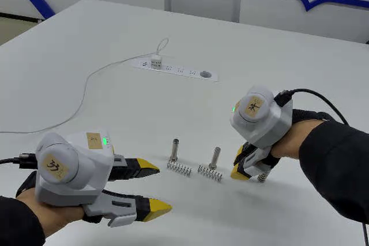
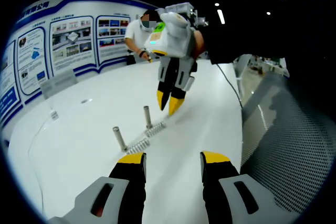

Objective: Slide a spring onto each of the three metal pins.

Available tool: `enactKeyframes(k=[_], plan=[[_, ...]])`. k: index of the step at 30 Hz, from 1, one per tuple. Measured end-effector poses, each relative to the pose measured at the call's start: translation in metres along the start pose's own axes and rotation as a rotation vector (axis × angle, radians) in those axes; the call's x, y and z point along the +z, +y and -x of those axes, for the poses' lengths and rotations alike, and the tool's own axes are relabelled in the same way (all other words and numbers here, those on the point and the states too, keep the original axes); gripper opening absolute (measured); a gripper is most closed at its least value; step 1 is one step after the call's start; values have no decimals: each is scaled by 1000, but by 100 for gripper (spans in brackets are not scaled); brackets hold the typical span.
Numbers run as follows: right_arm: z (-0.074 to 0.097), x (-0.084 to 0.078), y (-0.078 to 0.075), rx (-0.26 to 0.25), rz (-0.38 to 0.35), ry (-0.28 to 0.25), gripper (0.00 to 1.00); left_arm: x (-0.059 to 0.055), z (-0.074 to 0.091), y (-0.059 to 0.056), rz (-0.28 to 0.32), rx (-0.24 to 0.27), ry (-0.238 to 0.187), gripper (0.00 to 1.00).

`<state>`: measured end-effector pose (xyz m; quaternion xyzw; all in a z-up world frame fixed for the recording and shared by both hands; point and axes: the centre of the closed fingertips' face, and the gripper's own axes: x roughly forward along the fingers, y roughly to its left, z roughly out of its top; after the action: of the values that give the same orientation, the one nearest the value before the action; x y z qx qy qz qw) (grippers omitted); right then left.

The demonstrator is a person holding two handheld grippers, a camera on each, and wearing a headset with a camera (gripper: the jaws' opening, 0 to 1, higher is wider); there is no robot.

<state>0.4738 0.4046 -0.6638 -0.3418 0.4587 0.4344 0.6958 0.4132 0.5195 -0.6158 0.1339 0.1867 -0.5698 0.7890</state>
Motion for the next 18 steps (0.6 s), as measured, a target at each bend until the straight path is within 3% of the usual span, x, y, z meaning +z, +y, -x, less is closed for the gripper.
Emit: enactKeyframes(k=[18], plan=[[-29,7,0,7,-49,-30,14,-1,0,1,5,5,4,42]])
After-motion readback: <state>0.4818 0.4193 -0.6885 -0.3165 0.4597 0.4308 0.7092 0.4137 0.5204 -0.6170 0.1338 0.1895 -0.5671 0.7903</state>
